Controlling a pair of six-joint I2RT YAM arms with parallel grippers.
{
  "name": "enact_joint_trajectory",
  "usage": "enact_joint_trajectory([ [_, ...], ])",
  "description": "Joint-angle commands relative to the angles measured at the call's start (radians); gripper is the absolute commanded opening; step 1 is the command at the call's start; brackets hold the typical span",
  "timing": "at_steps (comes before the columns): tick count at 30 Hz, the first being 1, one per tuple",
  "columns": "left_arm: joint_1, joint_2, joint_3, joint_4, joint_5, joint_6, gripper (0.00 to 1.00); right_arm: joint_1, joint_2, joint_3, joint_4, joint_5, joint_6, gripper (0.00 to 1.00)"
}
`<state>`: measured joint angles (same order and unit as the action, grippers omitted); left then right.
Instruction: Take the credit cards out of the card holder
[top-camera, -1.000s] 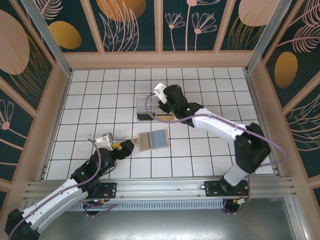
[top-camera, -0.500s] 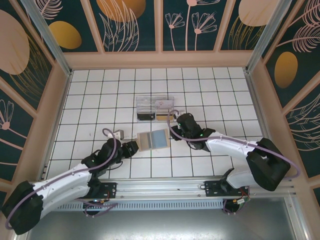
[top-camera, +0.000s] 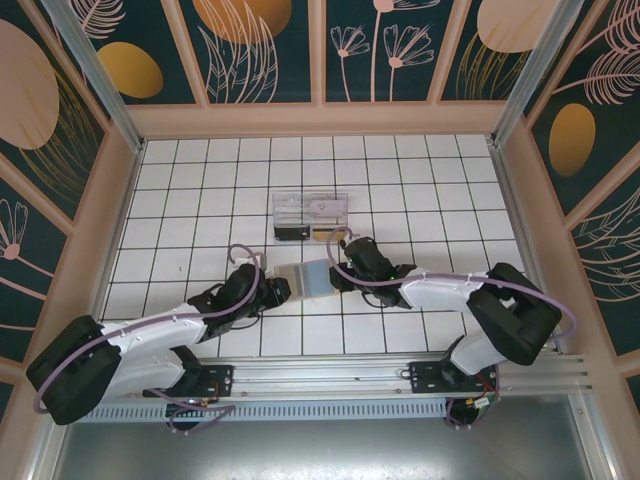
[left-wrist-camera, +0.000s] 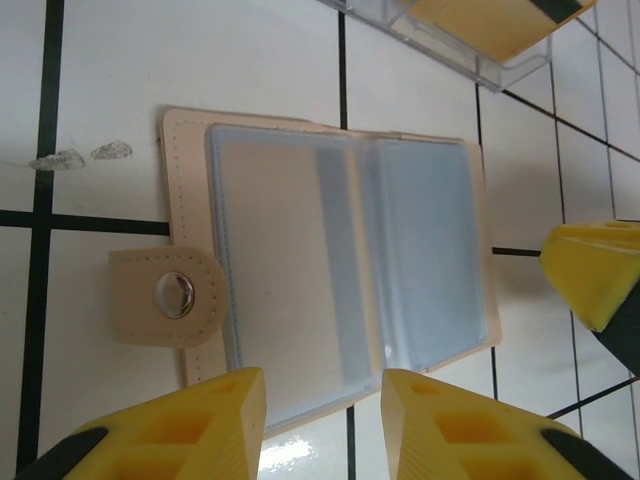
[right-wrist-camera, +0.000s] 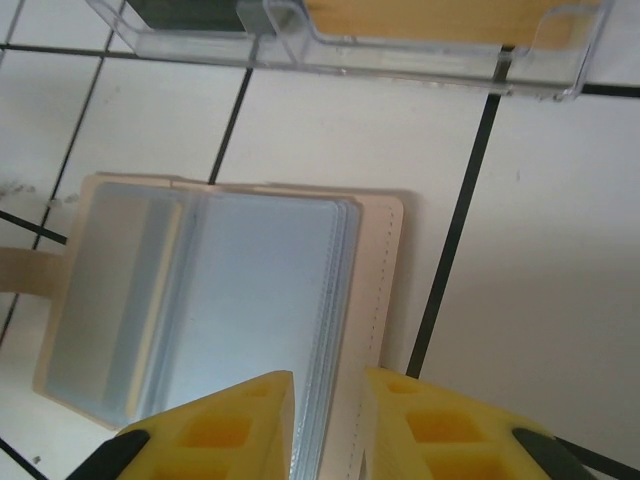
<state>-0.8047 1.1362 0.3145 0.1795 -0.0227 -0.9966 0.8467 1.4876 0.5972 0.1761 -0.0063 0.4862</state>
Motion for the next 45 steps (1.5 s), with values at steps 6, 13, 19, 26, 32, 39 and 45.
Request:
enact_joint_trajectory([
  [6, -0.007, 0.076, 0.037, 0.033, 0.005, 0.036, 0.35, 0.017, 0.079, 0.021, 0.031, -0.027, 0.016, 0.20],
  [13, -0.007, 0.118, 0.039, 0.042, -0.001, 0.047, 0.34, 0.028, 0.096, 0.030, 0.013, -0.008, 0.025, 0.18],
  [19, -0.007, 0.140, 0.031, 0.057, 0.004, 0.045, 0.34, 0.032, 0.102, 0.032, 0.006, -0.008, 0.031, 0.18],
  [26, -0.006, 0.153, 0.038, 0.024, -0.030, 0.045, 0.33, 0.041, 0.106, 0.042, -0.001, -0.009, 0.032, 0.18],
  [32, -0.007, 0.108, 0.031, 0.005, -0.068, 0.035, 0.33, 0.041, 0.114, 0.040, 0.001, -0.013, 0.034, 0.18],
  [39, -0.007, 0.124, 0.033, 0.015, -0.058, 0.043, 0.33, 0.045, 0.123, 0.047, 0.001, -0.018, 0.035, 0.18],
  [45, -0.006, 0.202, 0.044, 0.050, -0.011, 0.047, 0.33, 0.046, 0.123, 0.052, -0.002, -0.023, 0.036, 0.18],
])
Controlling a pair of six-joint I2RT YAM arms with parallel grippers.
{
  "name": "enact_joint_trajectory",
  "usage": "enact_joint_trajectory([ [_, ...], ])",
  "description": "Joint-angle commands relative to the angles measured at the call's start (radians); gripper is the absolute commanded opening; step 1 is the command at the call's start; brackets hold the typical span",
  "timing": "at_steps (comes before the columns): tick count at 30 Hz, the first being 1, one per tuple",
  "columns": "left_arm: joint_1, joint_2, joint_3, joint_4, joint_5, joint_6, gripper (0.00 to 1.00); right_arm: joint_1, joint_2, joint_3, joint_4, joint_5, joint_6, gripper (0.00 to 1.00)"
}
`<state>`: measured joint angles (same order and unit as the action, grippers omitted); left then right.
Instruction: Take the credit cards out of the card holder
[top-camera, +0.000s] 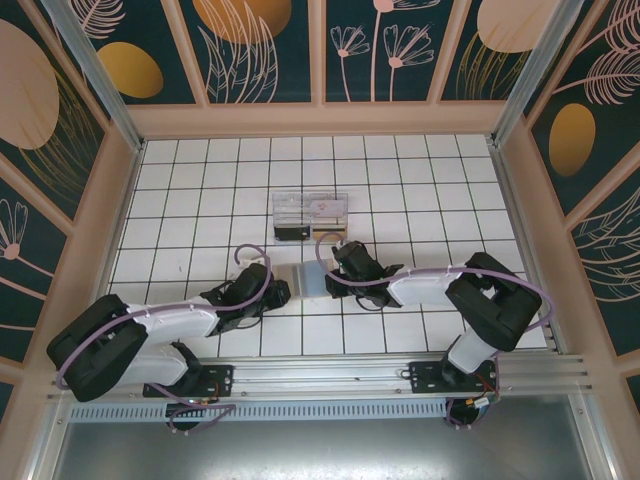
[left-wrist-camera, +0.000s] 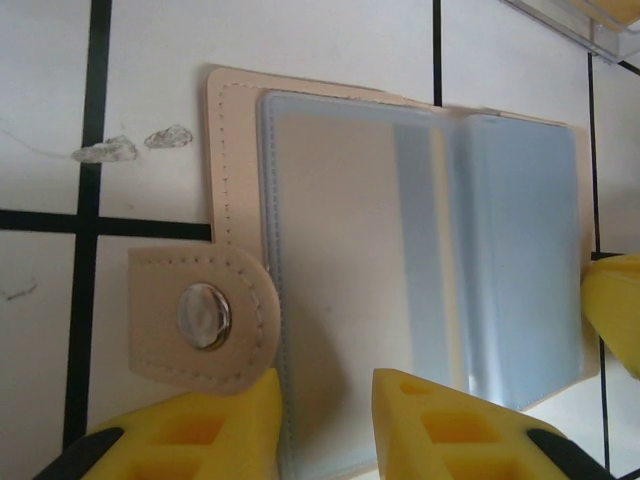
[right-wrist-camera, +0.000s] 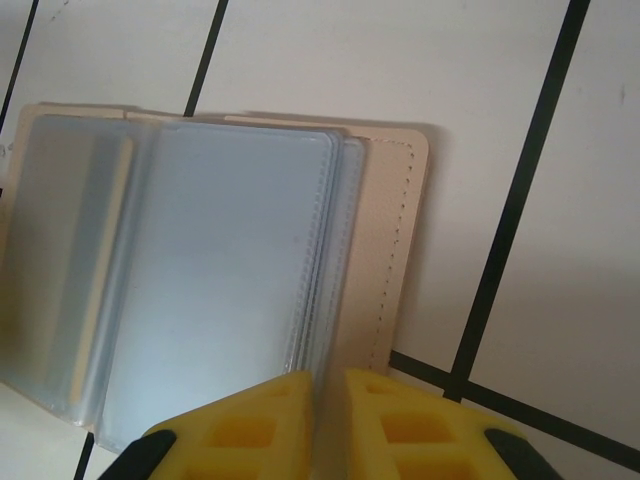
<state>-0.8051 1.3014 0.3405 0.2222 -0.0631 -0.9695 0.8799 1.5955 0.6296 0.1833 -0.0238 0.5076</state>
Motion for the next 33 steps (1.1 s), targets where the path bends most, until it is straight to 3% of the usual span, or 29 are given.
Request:
enact_joint_trajectory([
  [1, -0.006, 0.046, 0.020, 0.014, 0.039, 0.020, 0.32, 0.014, 0.014, 0.020, -0.010, -0.004, 0.015, 0.18],
  [5, -0.006, 0.046, 0.019, 0.060, 0.078, 0.023, 0.34, 0.014, 0.012, 0.020, -0.009, -0.006, 0.017, 0.18],
  [10, -0.006, 0.014, 0.010, 0.103, 0.104, 0.020, 0.60, 0.016, 0.017, 0.019, -0.007, -0.007, 0.018, 0.18],
  [12, -0.006, 0.008, 0.001, 0.126, 0.120, 0.019, 0.64, 0.016, 0.019, 0.019, -0.005, -0.007, 0.019, 0.18],
  [33, -0.006, 0.026, 0.028, 0.268, 0.186, 0.028, 0.67, 0.020, 0.027, 0.023, -0.003, -0.008, 0.021, 0.18],
])
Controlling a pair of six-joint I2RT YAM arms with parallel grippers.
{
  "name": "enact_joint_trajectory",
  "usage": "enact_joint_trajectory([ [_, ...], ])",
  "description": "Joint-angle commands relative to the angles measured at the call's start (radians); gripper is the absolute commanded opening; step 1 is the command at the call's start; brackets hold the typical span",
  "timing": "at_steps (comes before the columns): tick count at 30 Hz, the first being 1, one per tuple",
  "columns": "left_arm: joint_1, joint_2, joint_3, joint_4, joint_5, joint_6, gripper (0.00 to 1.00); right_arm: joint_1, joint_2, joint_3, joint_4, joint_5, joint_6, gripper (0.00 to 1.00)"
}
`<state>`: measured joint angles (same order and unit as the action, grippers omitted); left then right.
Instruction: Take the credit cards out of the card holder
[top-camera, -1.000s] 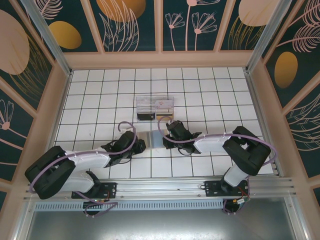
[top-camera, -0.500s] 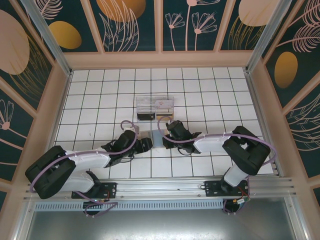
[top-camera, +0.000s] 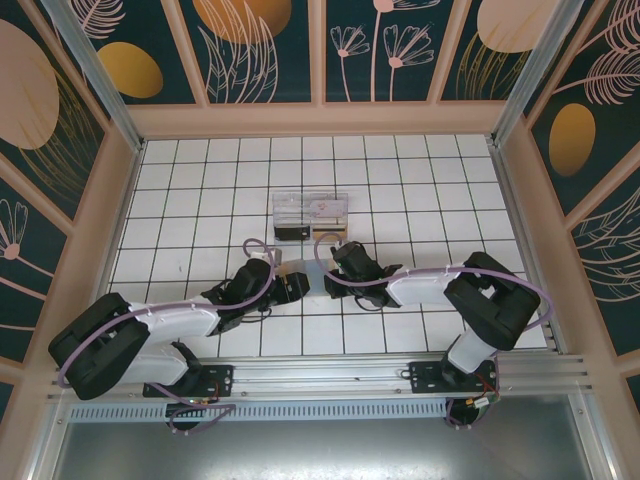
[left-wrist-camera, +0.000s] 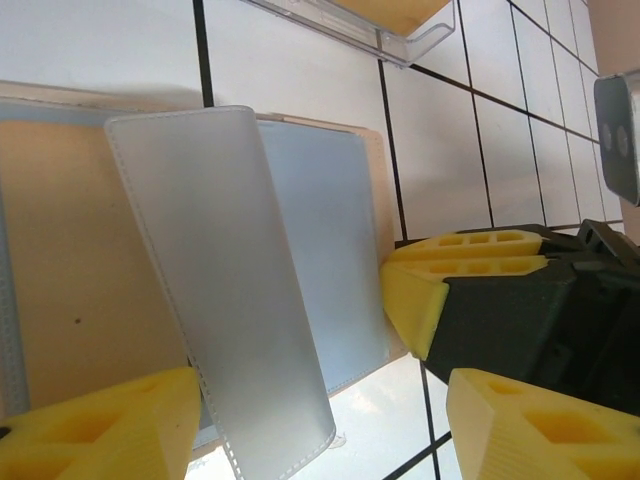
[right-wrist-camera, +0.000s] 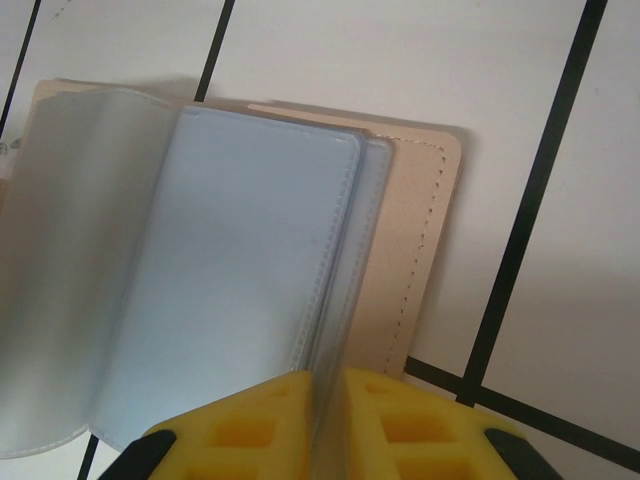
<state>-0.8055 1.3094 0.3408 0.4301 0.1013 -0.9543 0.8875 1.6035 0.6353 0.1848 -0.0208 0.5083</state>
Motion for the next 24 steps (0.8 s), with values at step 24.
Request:
enact_joint_trajectory([
  [24, -0.036, 0.039, 0.136, -0.112, -0.088, 0.074, 0.57, -0.011, -0.143, -0.036, 0.016, 0.040, 0.033, 0.19],
])
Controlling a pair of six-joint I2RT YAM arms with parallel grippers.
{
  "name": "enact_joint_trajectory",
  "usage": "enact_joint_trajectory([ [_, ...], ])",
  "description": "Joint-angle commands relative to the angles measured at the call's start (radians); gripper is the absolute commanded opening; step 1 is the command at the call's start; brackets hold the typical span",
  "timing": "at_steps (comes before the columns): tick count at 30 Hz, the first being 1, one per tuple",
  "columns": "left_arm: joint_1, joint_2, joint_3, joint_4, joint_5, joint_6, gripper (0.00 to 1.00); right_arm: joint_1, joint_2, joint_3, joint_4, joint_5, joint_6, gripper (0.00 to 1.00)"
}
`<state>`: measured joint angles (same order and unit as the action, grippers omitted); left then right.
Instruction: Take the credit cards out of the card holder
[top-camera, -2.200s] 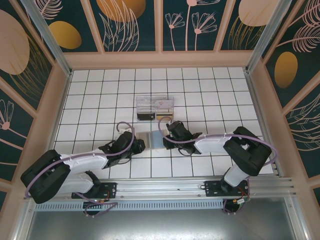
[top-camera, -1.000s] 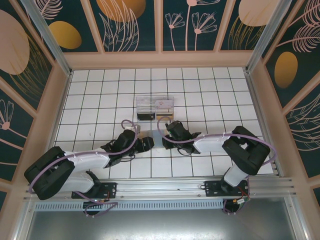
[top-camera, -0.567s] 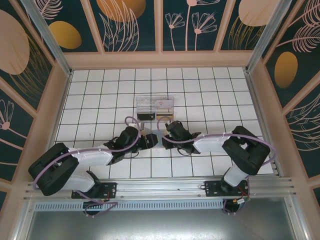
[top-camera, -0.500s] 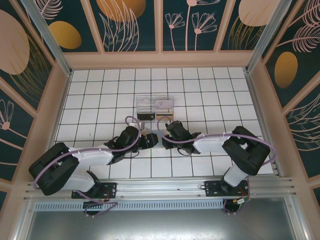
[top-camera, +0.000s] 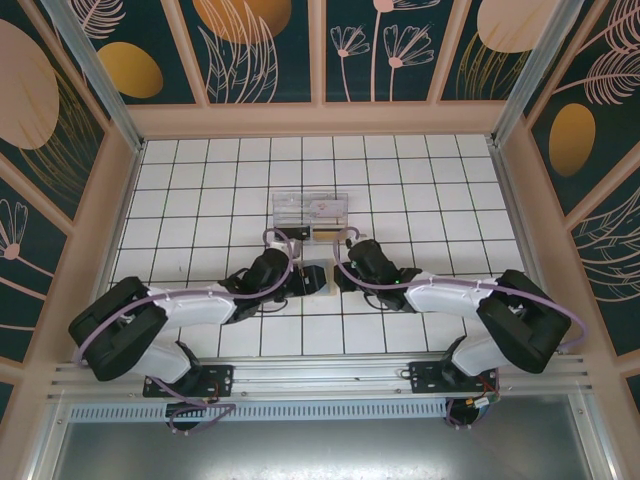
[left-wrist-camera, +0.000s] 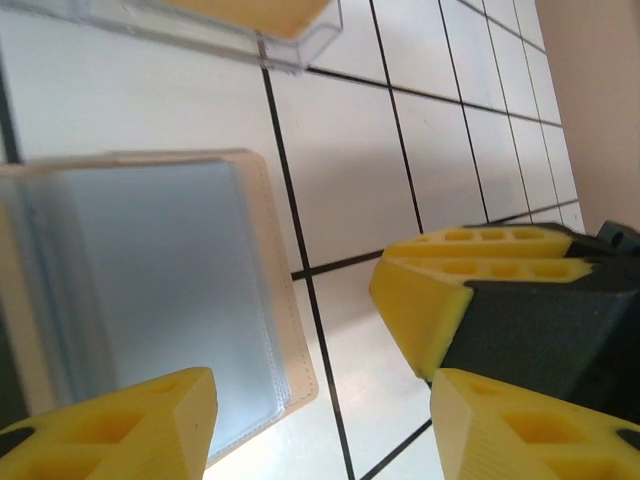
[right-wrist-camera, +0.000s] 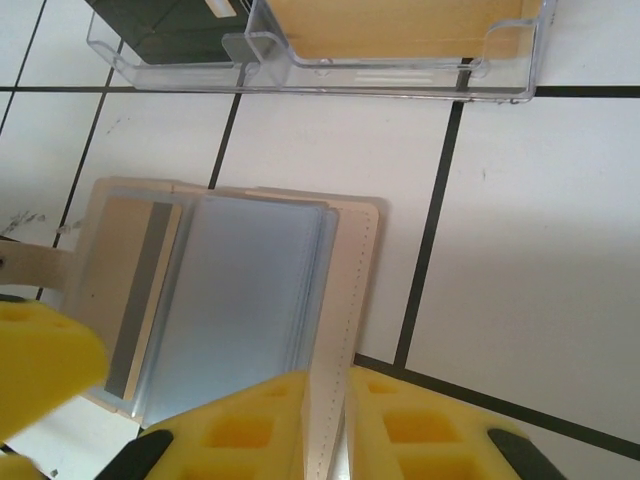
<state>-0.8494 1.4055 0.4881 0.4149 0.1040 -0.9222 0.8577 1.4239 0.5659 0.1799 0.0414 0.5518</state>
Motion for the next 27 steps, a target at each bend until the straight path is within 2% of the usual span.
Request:
enact_joint_trajectory([
  [1, 0.014, -0.075, -0.020, -0.124, -0.113, 0.042, 0.55, 0.024, 0.051, 0.047, 0.017, -0.023, -0.017, 0.19],
  [3, 0.040, -0.110, -0.045, -0.174, -0.149, 0.042, 0.53, 0.036, 0.091, 0.079, 0.006, -0.023, -0.026, 0.20],
  [9, 0.097, -0.143, -0.110, -0.184, -0.137, 0.045, 0.53, 0.038, 0.162, 0.118, -0.012, -0.036, -0.023, 0.21],
  [18, 0.108, -0.090, -0.116, -0.181, -0.149, 0.048, 0.52, 0.038, 0.181, 0.120, -0.021, -0.035, -0.009, 0.21],
  [27, 0.109, -0.023, -0.121, -0.114, -0.089, 0.041, 0.52, 0.038, 0.195, 0.121, -0.019, -0.047, -0.010, 0.21],
])
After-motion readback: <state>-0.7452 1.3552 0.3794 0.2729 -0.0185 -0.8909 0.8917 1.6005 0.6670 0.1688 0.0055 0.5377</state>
